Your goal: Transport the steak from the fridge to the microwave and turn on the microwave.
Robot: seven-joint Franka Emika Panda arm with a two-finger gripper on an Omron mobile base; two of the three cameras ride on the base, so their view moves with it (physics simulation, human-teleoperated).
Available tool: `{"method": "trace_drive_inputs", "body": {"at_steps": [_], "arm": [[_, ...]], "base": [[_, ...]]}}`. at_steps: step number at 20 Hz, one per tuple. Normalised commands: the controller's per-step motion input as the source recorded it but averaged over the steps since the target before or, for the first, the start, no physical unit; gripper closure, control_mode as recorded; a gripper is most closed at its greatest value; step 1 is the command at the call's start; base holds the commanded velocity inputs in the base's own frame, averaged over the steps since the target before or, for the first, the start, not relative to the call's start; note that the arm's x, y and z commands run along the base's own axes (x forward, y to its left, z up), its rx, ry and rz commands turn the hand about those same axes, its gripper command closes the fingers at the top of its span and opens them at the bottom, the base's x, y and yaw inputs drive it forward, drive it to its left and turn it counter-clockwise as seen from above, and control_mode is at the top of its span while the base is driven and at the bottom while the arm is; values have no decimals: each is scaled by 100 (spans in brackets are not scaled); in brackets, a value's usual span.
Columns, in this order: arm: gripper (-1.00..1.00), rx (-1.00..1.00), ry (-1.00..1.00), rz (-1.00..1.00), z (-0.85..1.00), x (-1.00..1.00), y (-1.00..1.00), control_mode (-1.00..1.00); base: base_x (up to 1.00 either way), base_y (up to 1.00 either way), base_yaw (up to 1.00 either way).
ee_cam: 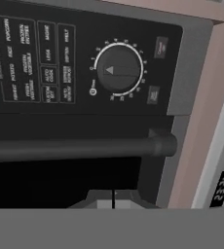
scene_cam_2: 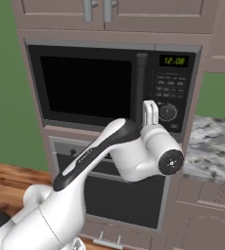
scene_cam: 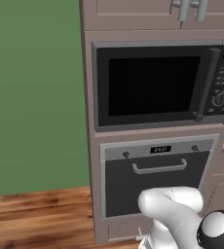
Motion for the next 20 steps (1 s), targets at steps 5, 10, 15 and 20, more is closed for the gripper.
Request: {"method": "trace_drive_inputs", "body": {"at_steps": [5, 10, 15, 20], "arm": [[100, 1, 0, -2, -27, 35, 0, -100], [100, 4, 0, -2, -18, 28, -3, -100], [100, 4, 0, -1, -14, 25, -6, -100], [100, 3, 0, 0, -12, 16, -3, -100]], "base": [[0, 0, 0], [0, 0, 0], [0, 0, 0], [0, 0, 0]]}}
